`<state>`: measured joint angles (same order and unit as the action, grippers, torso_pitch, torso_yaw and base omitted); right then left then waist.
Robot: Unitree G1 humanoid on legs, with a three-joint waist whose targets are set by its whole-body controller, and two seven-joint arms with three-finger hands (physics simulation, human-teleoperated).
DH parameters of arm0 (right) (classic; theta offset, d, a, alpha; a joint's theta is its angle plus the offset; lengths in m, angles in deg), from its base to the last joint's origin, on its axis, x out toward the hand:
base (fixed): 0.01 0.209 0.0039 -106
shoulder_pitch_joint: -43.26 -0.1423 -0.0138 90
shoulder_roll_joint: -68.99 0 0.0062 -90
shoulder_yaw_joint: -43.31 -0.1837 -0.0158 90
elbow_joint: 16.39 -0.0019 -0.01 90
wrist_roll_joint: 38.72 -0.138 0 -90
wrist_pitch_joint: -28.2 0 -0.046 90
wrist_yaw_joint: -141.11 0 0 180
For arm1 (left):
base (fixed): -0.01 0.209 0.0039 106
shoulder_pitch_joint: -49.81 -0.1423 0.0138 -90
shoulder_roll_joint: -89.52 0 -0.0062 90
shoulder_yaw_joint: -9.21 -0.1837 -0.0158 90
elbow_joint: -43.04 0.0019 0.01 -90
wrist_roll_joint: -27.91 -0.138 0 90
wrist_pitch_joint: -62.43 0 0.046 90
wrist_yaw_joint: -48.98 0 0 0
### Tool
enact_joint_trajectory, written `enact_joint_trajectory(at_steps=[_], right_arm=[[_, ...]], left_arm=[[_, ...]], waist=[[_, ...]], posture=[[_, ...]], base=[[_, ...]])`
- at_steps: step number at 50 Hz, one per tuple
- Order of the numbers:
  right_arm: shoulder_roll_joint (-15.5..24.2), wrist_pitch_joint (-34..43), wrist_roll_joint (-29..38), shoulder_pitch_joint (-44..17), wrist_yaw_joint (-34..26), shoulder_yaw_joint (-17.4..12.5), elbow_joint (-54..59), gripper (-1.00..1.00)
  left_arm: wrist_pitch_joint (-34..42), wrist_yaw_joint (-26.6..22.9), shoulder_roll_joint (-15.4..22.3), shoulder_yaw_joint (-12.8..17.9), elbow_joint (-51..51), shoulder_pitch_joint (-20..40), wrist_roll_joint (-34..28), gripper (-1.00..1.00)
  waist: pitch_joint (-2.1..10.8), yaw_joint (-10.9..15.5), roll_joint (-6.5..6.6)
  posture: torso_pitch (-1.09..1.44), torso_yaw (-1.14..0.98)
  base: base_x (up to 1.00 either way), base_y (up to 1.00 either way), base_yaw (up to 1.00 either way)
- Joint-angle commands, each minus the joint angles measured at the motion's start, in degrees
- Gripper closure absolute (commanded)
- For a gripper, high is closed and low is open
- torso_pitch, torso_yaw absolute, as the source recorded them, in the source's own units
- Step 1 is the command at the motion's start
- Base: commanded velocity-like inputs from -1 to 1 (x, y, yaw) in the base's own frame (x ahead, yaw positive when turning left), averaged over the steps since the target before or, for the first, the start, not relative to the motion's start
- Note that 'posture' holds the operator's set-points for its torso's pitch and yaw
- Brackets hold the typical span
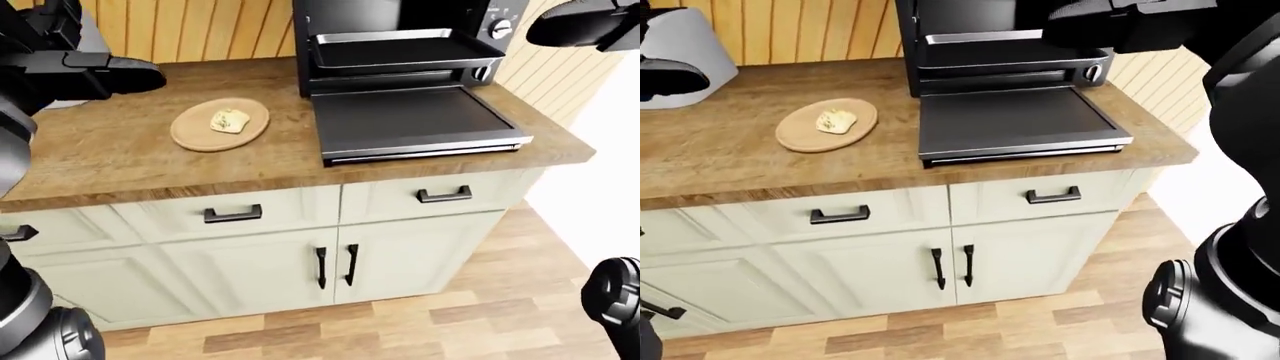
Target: Place the scone on the tray of the toaster oven.
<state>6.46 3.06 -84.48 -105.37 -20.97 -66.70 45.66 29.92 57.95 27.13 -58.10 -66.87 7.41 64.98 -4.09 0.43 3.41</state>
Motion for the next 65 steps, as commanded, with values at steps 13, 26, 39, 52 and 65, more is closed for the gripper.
enact_joint_trajectory(at_steps=[13,26,39,52,65], right_arm=[[4.05,-3.57,-4.95,-2.21,4.16,-0.99,0.04,-1.0],[3.06,-4.12,-3.31,-0.29,3.93,0.21,-0.63,-1.0],[1.98,-3.19,-0.78,-0.56,2.98,-0.1,-0.62,-1.0],[1.59,-3.28,-2.08,-0.02,2.97,-0.3,-0.38,-1.0],[1.81,-3.29,-4.18,0.11,3.83,-0.98,-0.37,-1.0]], left_arm=[[-1.62,-0.09,0.61,0.15,-1.48,2.12,-0.12,-1.0],[-1.46,-0.41,0.13,0.24,-1.66,2.11,-0.66,-1.0],[-1.28,-0.06,0.11,0.12,-2.11,2.05,-0.27,-1.0],[-2.74,-14.69,14.19,-8.69,12.01,20.41,-5.9,-1.0],[-53.65,-76.1,7.13,-25.16,71.12,62.5,-66.83,-1.0]], waist=[[1.56,0.35,-6.97],[0.95,-1.37,-1.49],[0.77,-0.32,-4.02],[1.33,-0.15,-2.95],[0.57,1.58,-5.92]], posture=[[0.0,0.0],[0.0,0.0],[0.0,0.0],[0.0,0.0],[0.0,0.0]], base=[[0.25,0.0,0.0],[0.17,0.0,0.0],[-0.36,0.0,0.0],[0.0,0.0,0.0],[0.0,0.0,0.0]])
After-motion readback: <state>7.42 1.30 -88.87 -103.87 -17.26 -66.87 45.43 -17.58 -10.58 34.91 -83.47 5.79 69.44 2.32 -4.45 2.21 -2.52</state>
